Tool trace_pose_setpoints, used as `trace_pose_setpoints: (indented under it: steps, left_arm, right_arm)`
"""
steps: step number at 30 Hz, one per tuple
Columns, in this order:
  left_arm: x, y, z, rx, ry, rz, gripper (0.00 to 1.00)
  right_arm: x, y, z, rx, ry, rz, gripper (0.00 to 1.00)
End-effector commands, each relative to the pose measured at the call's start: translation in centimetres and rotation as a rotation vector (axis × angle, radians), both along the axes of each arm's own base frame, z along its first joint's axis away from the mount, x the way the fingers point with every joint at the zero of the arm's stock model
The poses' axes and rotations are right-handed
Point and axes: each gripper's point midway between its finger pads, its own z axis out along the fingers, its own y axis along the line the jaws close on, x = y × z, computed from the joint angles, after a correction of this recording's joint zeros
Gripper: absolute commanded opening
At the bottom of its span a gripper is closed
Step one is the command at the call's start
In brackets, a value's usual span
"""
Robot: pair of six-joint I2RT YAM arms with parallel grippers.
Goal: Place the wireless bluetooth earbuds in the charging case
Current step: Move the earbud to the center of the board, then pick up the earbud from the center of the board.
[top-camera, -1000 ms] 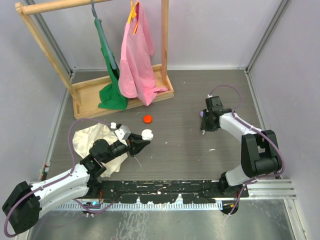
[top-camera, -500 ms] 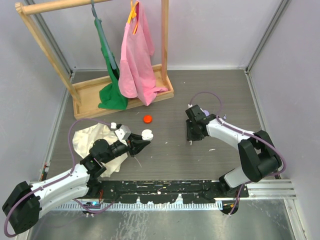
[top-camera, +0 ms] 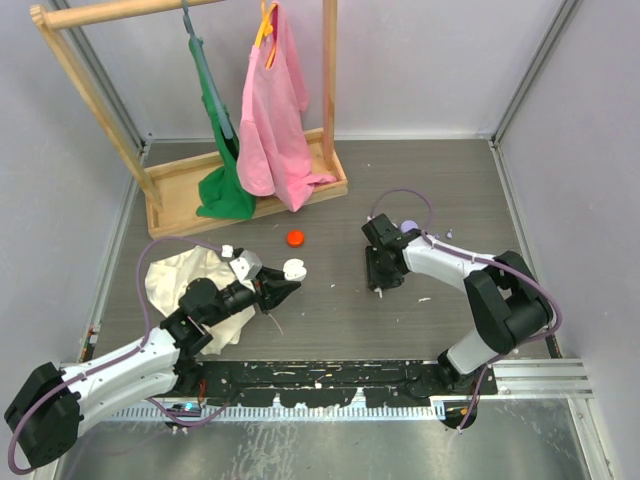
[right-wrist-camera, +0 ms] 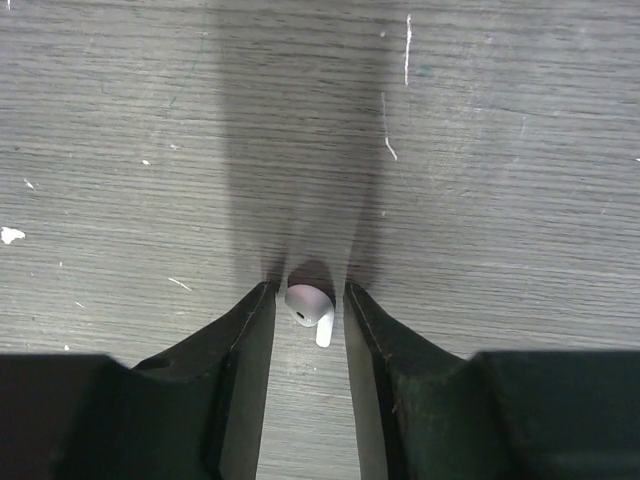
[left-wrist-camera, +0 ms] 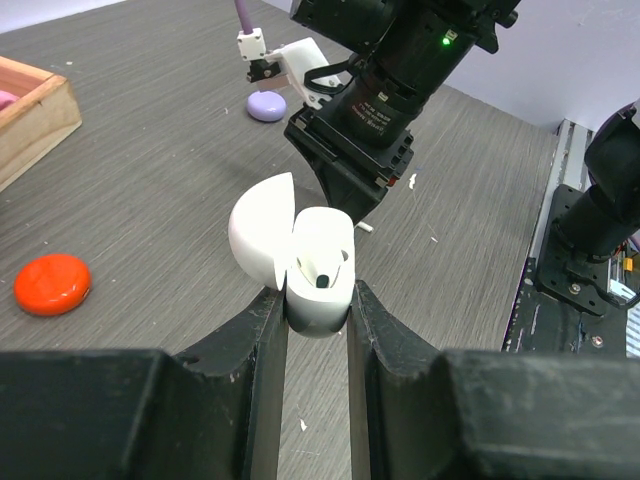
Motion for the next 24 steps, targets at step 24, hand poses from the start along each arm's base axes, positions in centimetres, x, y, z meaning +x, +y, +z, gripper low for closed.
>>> trace_pose_setpoints:
  steps: [24]
  left_arm:
    - [0.0, -0.4, 2.9, -0.046, -0.073, -0.02, 0.0]
  right_arm:
    - [0.9, 0.5, 0.6, -0.084, 0.11, 0.069, 0.4]
